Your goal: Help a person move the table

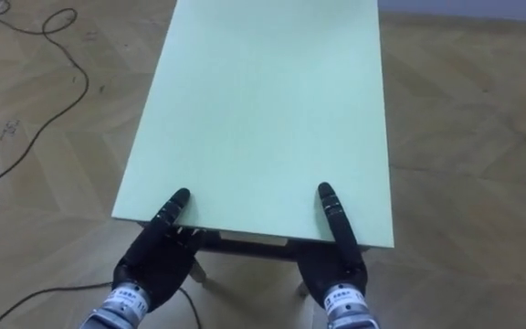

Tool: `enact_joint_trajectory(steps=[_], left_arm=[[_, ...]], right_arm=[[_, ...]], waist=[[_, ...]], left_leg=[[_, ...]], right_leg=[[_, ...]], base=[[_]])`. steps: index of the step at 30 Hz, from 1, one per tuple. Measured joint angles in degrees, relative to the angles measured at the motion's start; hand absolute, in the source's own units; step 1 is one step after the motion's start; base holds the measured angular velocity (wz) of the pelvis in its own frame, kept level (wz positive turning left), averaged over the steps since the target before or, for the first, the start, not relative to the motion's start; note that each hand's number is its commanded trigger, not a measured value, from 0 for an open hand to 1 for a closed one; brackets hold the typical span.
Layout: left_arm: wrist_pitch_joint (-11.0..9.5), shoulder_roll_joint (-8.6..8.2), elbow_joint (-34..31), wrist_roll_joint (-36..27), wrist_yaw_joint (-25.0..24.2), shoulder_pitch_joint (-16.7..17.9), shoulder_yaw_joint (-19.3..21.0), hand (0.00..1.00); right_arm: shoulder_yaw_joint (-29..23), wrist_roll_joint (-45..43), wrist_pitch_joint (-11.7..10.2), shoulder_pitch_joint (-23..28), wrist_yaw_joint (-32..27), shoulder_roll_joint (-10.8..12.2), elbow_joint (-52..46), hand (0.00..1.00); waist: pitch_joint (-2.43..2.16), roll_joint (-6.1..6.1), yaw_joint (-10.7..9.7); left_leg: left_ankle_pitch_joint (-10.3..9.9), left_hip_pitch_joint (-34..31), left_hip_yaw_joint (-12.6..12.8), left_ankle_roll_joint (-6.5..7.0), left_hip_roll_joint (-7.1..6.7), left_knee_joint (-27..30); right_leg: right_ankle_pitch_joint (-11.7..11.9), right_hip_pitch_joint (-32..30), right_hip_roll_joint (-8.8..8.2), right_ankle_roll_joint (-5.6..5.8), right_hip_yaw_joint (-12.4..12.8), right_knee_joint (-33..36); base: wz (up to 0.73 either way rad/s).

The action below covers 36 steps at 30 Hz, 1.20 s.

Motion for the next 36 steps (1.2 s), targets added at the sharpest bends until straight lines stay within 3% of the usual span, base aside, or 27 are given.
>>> enact_joint_trajectory(steps=[1,2,3,4,5,7,8,10,12,18,20,21,22,23,24,25,26,30,33,36], left_arm=[[0.0,-0.7,0.8,-0.2,-0.1,0.3,0.1,1.0],[0.0,-0.98,0.9,-0.6,-0.3,0.9,0.2,1.0],[0.0,-0.93,0.9,-1.2,-0.6,1.9,0.3,1.0],[0.2,-1.08,0.9,-1.2,-0.6,2.2,0.3,1.0],[0.3,-1.23,1.0,-1.1,-0.6,2.2,0.4,1.0],[0.3,-1.91,1.0,-0.7,-0.5,1.8,0.5,1.0],[0.3,-2.02,1.0,-0.6,-0.5,1.6,0.5,1.0],[0.4,-2.37,1.0,-0.5,-0.3,1.3,0.5,1.0],[0.2,-2.38,1.0,-0.5,0.1,1.3,0.1,1.0],[-0.4,-2.28,1.0,-0.6,0.9,1.3,-0.1,1.0],[-1.0,-2.41,1.0,-0.6,1.2,1.3,-0.6,1.0],[-1.9,-2.14,0.9,-0.9,1.2,1.8,-0.8,1.0],[-3.3,-1.69,0.9,-1.3,0.6,2.1,-0.9,1.0],[-3.6,-1.57,0.9,-1.3,0.6,2.1,-1.0,1.0],[-3.7,-2.34,1.4,-1.3,1.0,2.0,-1.0,1.0],[-3.8,-2.67,1.4,-1.2,1.1,1.9,-1.0,1.0],[-3.8,-2.73,1.4,-1.2,1.1,1.8,-1.0,1.0],[-3.8,-2.61,1.4,-1.0,1.3,1.9,-1.1,1.0],[-4.5,-2.44,1.4,-0.9,1.3,1.8,-1.7,1.0],[-4.8,-1.82,1.4,-0.8,1.3,1.9,-1.8,1.0]], right_arm=[[0.1,0.0,0.3,-0.2,0.0,-0.5,0.0,1.0],[0.1,-0.2,0.8,-0.2,-0.3,-0.8,0.1,1.0],[0.4,-0.7,1.3,-0.2,-0.7,-1.5,-0.1,1.0],[0.5,-1.2,1.3,-0.2,-1.0,-1.6,-0.1,1.0],[0.4,-1.3,1.3,-0.2,-1.0,-1.6,-0.2,1.0],[-0.2,-1.8,1.3,-0.2,-1.0,-1.5,-0.7,1.0],[-0.7,-2.0,1.3,-0.2,-1.0,-1.5,-0.8,1.0],[-1.0,-2.4,1.3,-0.1,-1.0,-1.1,-1.2,1.0],[-1.1,-2.4,1.2,0.0,-1.0,-1.3,-1.3,1.0],[-0.8,-2.4,1.2,-0.3,-1.5,-1.1,-1.4,1.0],[-0.8,-2.6,1.2,-0.3,-1.6,-0.9,-1.3,1.0],[-0.7,-3.3,1.3,-0.4,-1.7,-0.7,-1.0,1.0],[-0.5,-4.9,1.1,-0.5,-1.7,0.7,-1.2,1.0],[-0.3,-5.2,0.8,-0.5,-1.7,1.4,-1.3,1.0],[0.1,-5.7,-0.1,-0.1,-1.7,1.0,-1.3,1.0],[0.0,-5.8,0.0,-0.2,-1.7,0.9,-1.4,1.0],[0.0,-5.8,0.0,-0.2,-1.7,0.9,-1.4,1.0],[-0.3,-6.2,0.0,0.2,-1.8,1.2,-1.3,1.0],[-0.1,-5.4,0.0,0.6,-1.9,1.4,-1.3,1.0],[1.3,-4.1,-1.2,0.6,-2.4,1.1,-1.3,1.0]], waist=[[-0.04,0.68,0.6],[-0.14,1.16,0.8],[-0.27,1.87,0.7],[-0.26,2.2,0.1],[-0.24,2.27,-0.2],[-0.15,2.49,-2.7],[-0.16,2.49,-3.0],[-0.15,2.13,-3.3],[-0.15,2.06,-3.1],[-0.16,2.02,-2.3],[0.06,2.27,-1.0],[0.26,2.54,-0.5],[0.05,2.09,-0.3],[0.22,1.57,-0.6],[0.21,2.2,-1.6],[0.2,2.21,-1.5],[0.26,2.11,-1.5],[0.26,1.85,-1.6],[0.27,1.89,-2.9],[0.3,1.77,-2.9]], left_leg=[[-3.0,0.1,5.7,1.44,1.87,4.5],[-5.4,0.5,8.8,1.83,2.82,8.1],[-9.3,2.1,12.6,1.97,4.51,13.7],[-11.7,4.0,14.3,1.59,5.85,15.8],[-12.5,5.2,14.6,1.41,6.29,15.6],[-14.4,8.6,14.7,0.81,6.65,10.1],[-14.4,9.1,14.7,0.86,6.33,8.1],[-12.9,10.3,14.9,2.52,4.59,2.9],[-12.0,11.0,15.6,3.02,3.51,1.1],[-11.5,12.0,16.0,3.84,2.78,-0.6],[-11.3,13.3,12.6,3.97,3.48,-1.7],[-11.3,13.8,7.8,3.92,4.12,-1.8],[-11.4,12.6,5.9,3.71,3.82,-1.4],[-11.7,12.4,5.8,3.46,3.05,-1.3],[-12.0,12.7,6.7,3.11,3.13,-1.8],[-11.8,13.0,9.8,2.89,3.5,-2.5],[-11.6,13.0,10.6,2.71,3.52,-2.7],[-11.3,12.8,10.2,2.82,2.83,-3.0],[-11.0,13.3,9.8,3.03,2.48,-3.2],[-10.9,14.0,9.8,3.12,2.27,-3.3]], right_leg=[[0.6,-0.5,-0.6,-0.61,-2.7,0.1],[1.0,-0.1,-0.34,-0.83,-3.9,0.1],[1.4,0.7,0.28,-1.16,-6.4,0.0],[1.5,0.7,0.85,-1.35,-8.3,0.3],[1.5,0.5,1.07,-1.39,-9.0,0.5],[1.5,-0.7,1.52,-1.42,-10.5,1.1],[1.5,-1.1,1.51,-1.42,-10.2,1.1],[1.9,-3.0,0.99,-0.8,-5.5,2.1],[2.2,-3.6,0.98,-0.23,-2.4,2.1],[2.6,-5.0,0.04,0.13,-2.0,4.5],[2.6,-8.8,-0.35,0.25,-2.0,11.4],[1.9,-12.0,1.14,0.44,1.4,11.4],[6.0,-13.9,1.88,-0.37,3.9,3.6],[11.6,-14.9,0.88,-0.8,3.8,1.6],[11.7,-15.2,0.14,-1.19,2.9,3.4],[11.7,-15.4,0.12,-1.18,2.7,3.6],[11.7,-15.4,0.1,-1.18,2.7,3.7],[11.2,-15.0,-0.28,-1.09,2.8,3.7],[10.8,-14.0,-0.47,-0.61,2.5,3.8],[10.6,-13.1,-0.7,-0.34,2.5,3.8]], base=[[-0.18],[-0.37],[-0.13],[0.08],[0.45],[0.55],[0.33],[0.08],[-0.14],[-0.08],[-0.41],[-0.45],[-0.21],[0.3],[0.35],[0.26],[0.0],[0.08],[0.24],[0.07]])
